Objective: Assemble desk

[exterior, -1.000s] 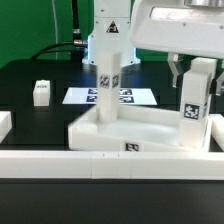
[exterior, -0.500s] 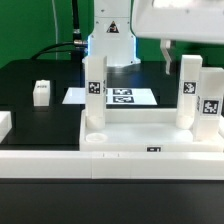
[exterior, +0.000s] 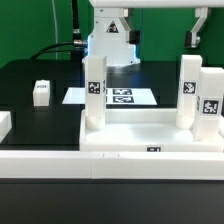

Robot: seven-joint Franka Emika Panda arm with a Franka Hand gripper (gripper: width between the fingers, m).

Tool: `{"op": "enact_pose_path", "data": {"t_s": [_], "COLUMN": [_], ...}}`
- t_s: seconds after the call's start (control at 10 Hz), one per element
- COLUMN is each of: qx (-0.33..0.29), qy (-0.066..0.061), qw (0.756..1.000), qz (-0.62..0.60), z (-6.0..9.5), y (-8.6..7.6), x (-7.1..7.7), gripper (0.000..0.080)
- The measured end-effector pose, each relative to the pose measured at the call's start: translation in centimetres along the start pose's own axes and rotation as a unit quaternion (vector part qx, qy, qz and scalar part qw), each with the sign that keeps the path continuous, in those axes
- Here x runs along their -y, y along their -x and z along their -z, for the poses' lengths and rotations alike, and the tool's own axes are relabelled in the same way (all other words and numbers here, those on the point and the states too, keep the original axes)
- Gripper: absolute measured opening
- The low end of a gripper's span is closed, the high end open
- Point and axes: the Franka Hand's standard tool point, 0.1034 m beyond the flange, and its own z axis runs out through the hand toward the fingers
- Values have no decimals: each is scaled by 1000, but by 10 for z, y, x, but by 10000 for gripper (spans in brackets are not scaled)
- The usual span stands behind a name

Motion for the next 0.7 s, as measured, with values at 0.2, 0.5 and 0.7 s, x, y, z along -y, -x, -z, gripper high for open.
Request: {"op": "enact_pose_path", "data": {"t_s": [0.2,0.5,0.7], "qx": [0,-8,-13], "qy": [0,-2,6], "qw": [1000,997,995], "qz": [0,74,100], "z": [0,-11,-22], "y": [0,-3,-6], "x": [0,-48,-93], "gripper": [649,649,649]}}
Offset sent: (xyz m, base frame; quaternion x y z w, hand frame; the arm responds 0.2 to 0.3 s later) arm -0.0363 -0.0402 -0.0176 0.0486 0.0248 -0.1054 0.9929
